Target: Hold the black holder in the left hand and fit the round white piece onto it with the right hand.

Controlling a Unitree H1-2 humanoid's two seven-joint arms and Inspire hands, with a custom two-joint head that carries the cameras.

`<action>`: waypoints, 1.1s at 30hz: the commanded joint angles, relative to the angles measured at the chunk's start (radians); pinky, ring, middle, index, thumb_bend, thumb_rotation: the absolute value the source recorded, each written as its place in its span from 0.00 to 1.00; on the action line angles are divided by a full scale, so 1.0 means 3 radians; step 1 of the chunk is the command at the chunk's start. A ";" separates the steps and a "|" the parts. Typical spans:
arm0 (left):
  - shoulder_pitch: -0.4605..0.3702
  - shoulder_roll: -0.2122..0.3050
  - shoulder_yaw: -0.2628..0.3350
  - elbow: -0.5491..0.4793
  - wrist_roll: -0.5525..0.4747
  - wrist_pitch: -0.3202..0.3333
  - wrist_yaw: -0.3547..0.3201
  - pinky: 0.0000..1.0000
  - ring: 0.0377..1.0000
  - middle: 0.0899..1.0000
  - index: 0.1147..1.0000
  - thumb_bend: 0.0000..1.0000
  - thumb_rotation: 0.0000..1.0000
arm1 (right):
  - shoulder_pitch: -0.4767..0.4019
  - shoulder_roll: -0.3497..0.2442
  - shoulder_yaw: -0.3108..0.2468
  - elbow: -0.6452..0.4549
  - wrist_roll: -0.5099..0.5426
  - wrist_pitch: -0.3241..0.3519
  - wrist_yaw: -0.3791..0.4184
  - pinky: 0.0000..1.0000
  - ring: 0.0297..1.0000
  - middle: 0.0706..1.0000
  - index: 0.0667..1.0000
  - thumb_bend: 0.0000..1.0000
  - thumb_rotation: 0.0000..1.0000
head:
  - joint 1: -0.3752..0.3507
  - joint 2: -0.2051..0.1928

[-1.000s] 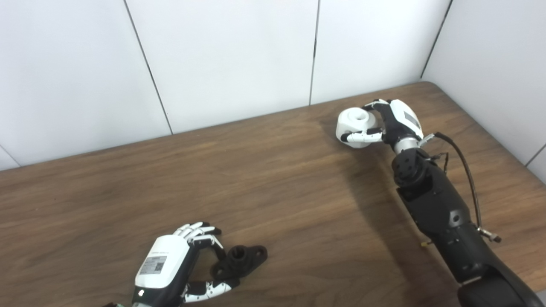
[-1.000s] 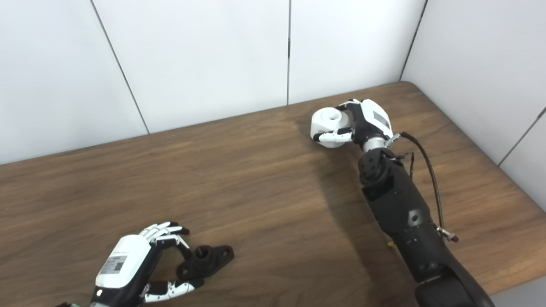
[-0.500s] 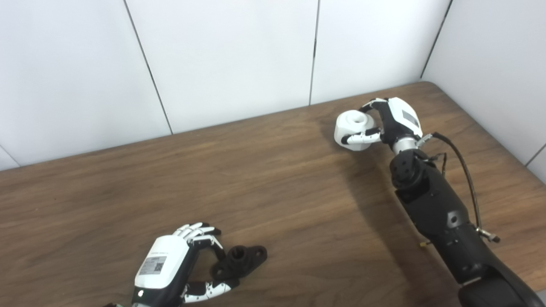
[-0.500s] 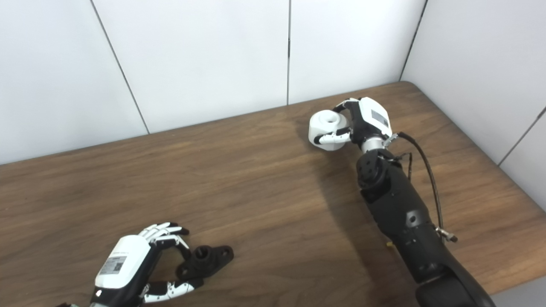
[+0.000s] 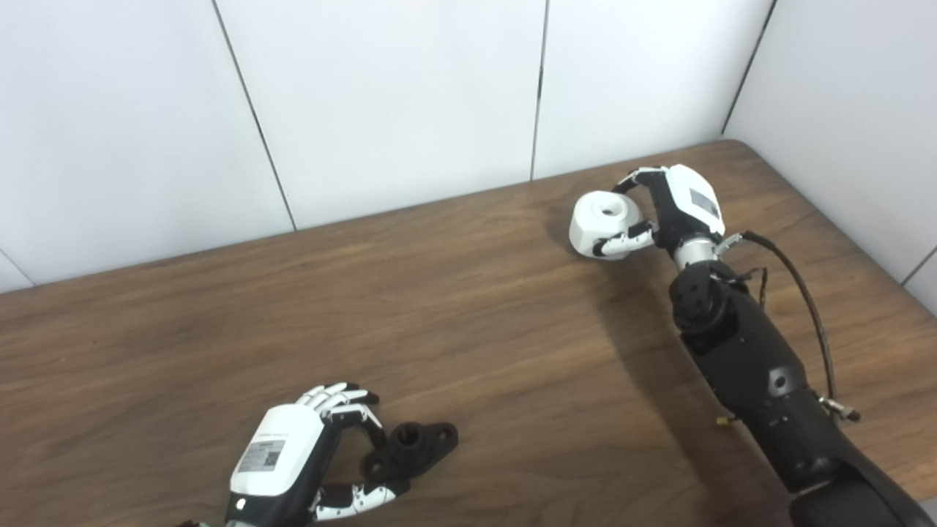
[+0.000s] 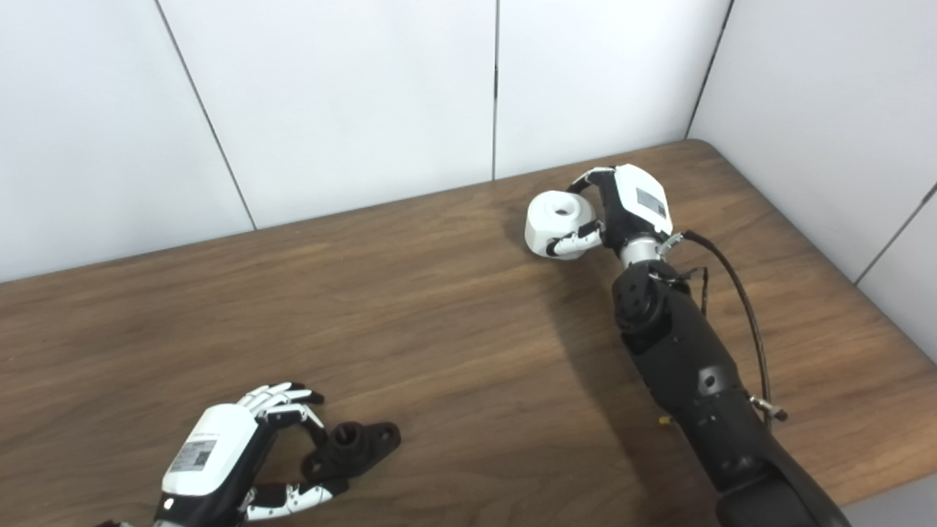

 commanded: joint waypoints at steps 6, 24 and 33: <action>0.0129 0.0134 0.0002 0.0055 0.0108 0.0113 -0.0206 0.86 0.85 0.76 0.42 0.52 0.05 | -0.0085 -0.0132 0.0004 -0.0102 -0.0055 -0.0165 -0.0059 0.85 0.91 0.80 0.45 0.52 0.13 | 0.0017 -0.0006; 0.0111 0.0012 -0.0049 0.0049 0.0215 0.0190 -0.0241 0.86 0.85 0.76 0.42 0.52 0.05 | 0.0233 -0.0103 0.0016 -0.1191 -0.0040 -0.0068 0.0435 0.83 0.88 0.79 0.45 0.52 0.13 | 0.0231 -0.0008; 0.0082 -0.0133 -0.0142 -0.0007 0.0358 0.0337 -0.0345 0.87 0.87 0.76 0.42 0.52 0.05 | 0.0300 -0.0001 0.0072 -0.2146 -0.0204 0.0414 0.1260 0.78 0.84 0.75 0.45 0.52 0.14 | 0.0634 0.0071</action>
